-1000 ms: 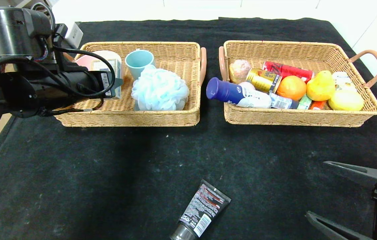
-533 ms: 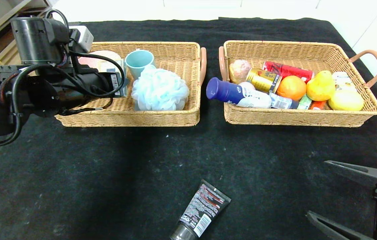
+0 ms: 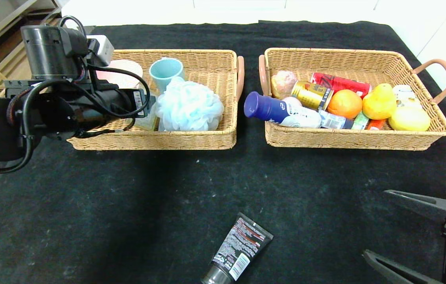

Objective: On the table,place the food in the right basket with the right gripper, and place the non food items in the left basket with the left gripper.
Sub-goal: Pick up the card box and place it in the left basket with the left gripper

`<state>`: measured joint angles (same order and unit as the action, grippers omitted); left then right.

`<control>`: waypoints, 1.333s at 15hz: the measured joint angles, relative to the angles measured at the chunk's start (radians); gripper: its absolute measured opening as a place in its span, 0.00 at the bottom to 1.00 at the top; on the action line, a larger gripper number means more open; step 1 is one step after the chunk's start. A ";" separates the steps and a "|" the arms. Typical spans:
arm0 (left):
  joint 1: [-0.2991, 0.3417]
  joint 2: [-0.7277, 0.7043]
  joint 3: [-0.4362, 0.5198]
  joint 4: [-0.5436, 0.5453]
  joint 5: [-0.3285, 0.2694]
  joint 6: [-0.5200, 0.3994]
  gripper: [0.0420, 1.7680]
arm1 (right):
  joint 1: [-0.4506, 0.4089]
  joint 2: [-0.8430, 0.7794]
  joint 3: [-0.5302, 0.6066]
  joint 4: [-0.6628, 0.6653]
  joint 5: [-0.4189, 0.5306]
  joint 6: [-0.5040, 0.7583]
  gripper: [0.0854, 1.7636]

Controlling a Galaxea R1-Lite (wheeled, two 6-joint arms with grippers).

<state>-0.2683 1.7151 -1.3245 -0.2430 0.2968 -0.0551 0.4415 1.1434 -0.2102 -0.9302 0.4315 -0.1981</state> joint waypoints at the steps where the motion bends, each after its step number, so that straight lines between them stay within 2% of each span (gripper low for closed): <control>1: 0.000 -0.001 0.005 0.000 0.001 0.002 0.77 | 0.000 -0.001 0.000 0.000 0.000 0.000 0.97; 7: -0.009 -0.040 0.047 0.016 -0.001 0.014 0.87 | 0.000 -0.002 0.001 0.000 0.001 -0.001 0.97; 11: -0.049 -0.117 0.118 0.023 -0.009 0.064 0.91 | 0.000 -0.007 0.001 0.004 0.003 0.000 0.97; 14: -0.140 -0.189 0.162 0.111 -0.016 0.115 0.93 | 0.000 -0.008 0.000 0.005 0.001 0.000 0.97; 20: -0.365 -0.257 0.167 0.317 0.000 0.129 0.95 | -0.001 -0.008 -0.003 0.004 0.000 0.000 0.97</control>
<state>-0.6330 1.4581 -1.1570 0.0745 0.2968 0.0734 0.4400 1.1353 -0.2134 -0.9266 0.4311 -0.1981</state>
